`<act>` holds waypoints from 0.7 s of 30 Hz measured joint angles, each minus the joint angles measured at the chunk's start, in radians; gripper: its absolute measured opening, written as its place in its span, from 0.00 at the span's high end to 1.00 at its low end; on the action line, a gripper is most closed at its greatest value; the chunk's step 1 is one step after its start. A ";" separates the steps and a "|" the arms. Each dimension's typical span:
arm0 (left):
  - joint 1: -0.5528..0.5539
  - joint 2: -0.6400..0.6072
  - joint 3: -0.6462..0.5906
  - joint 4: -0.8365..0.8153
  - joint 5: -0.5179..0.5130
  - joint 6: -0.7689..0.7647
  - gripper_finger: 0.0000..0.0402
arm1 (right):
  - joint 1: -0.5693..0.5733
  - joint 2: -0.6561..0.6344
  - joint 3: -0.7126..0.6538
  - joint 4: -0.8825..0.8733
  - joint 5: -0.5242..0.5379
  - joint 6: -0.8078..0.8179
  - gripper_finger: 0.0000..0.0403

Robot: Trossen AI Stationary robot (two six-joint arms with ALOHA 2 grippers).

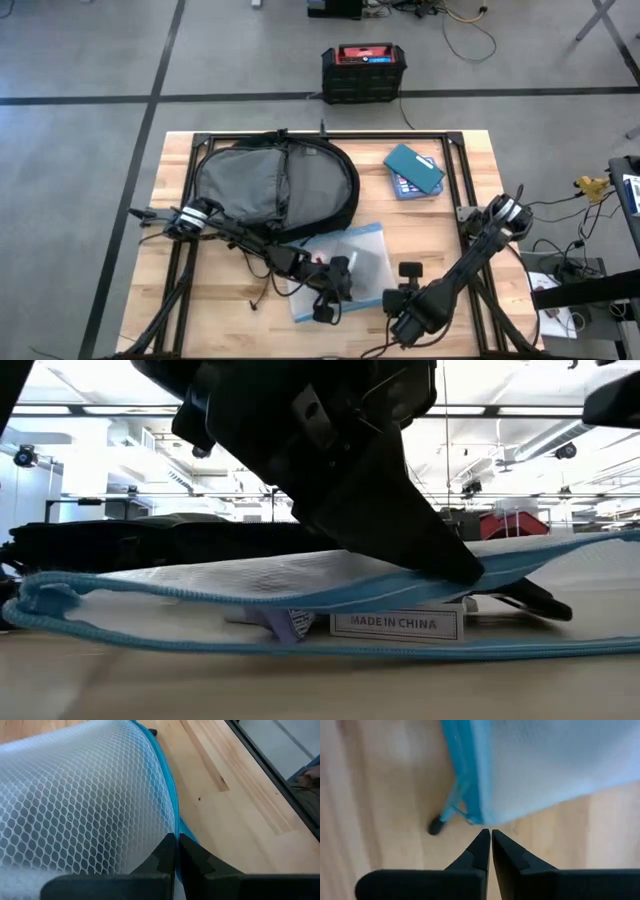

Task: Unpack backpack
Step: Put the calculator into the blue zipper pouch, then close the blue zipper pouch

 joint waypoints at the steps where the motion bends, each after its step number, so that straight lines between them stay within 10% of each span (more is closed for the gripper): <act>1: 0.000 0.000 0.000 0.000 0.000 0.001 1.00 | 0.000 0.000 -0.008 0.030 0.006 -0.014 0.99; 21: -0.066 -0.097 0.002 0.083 0.018 0.024 0.62 | -0.052 -0.030 -0.166 0.164 0.084 -0.091 1.00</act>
